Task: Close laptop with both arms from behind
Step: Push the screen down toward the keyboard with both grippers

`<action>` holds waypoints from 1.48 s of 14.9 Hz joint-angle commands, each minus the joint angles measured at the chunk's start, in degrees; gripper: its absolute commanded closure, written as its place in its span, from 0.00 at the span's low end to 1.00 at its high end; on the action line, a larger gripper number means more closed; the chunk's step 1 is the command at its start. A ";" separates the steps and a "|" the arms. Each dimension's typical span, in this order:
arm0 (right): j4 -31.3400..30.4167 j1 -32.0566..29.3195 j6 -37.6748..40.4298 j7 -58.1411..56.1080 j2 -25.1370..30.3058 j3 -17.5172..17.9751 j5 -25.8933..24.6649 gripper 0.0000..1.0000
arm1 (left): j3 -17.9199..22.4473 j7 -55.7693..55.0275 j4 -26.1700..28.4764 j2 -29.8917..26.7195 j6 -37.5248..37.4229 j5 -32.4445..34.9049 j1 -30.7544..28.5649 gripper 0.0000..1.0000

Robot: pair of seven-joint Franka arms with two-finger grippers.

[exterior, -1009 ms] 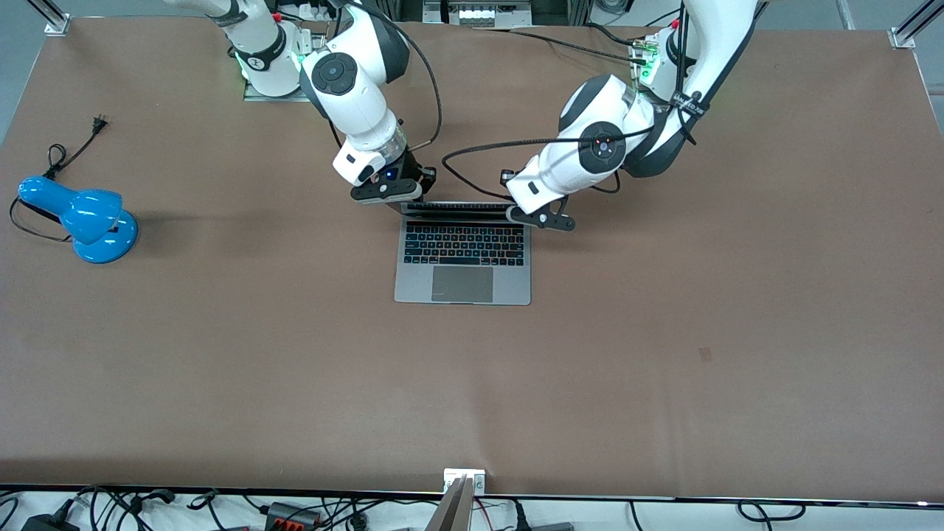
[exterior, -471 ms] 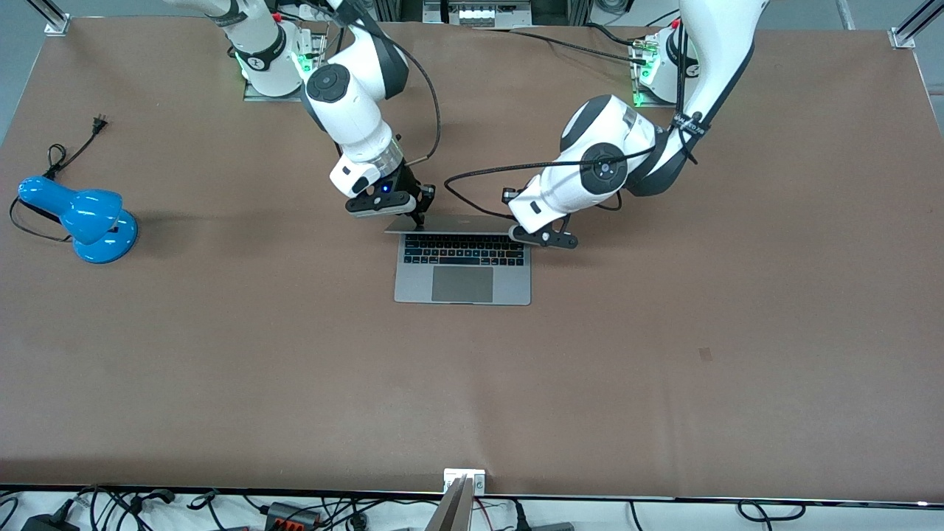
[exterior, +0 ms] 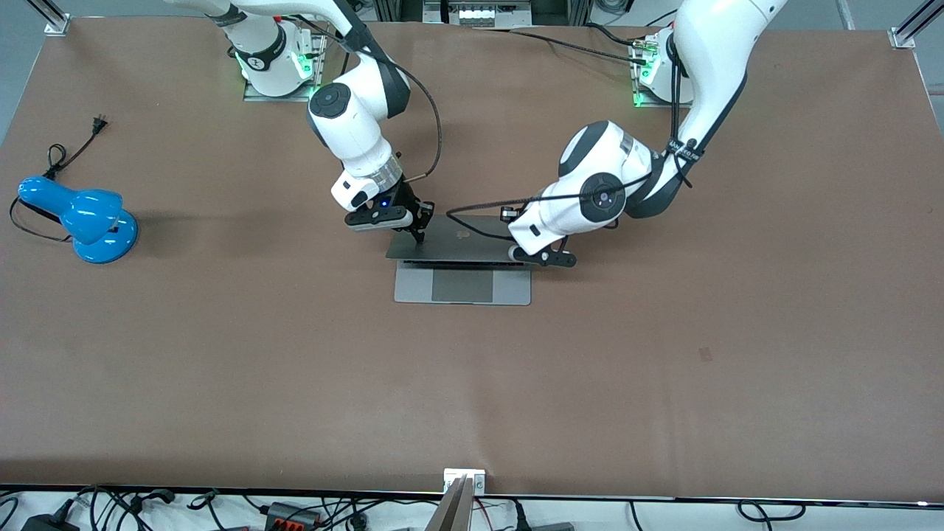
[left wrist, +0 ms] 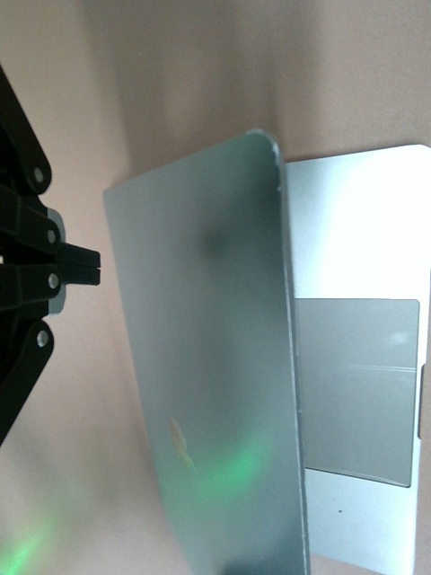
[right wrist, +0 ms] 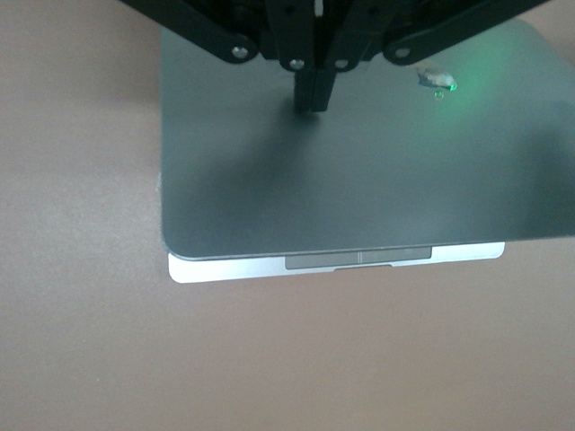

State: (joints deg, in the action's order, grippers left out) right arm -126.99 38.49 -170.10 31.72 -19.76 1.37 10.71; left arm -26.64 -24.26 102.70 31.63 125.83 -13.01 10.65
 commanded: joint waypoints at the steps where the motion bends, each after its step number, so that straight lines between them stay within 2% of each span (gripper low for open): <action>1: 2.80 -1.31 -0.94 -1.83 -2.12 0.13 0.19 1.00 | 0.18 -0.97 -3.47 3.26 -0.24 1.50 0.42 1.00; 6: 4.91 -3.51 -1.02 -4.47 -3.34 0.13 -0.16 1.00 | 1.24 -0.97 -5.49 6.95 2.66 2.64 0.87 1.00; 15: 6.32 -2.99 -1.02 -4.74 -8.18 0.13 -0.34 1.00 | 2.20 -0.88 -6.72 9.68 3.54 2.73 1.04 1.00; 22: 10.17 -2.63 -1.02 -4.83 -11.78 0.13 -0.43 1.00 | 2.21 -0.97 -6.99 12.05 6.52 5.71 1.04 1.00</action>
State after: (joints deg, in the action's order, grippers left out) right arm -119.60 35.63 -170.38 27.94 -29.35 1.44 10.53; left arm -24.91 -24.30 97.19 42.10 131.14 -9.10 10.95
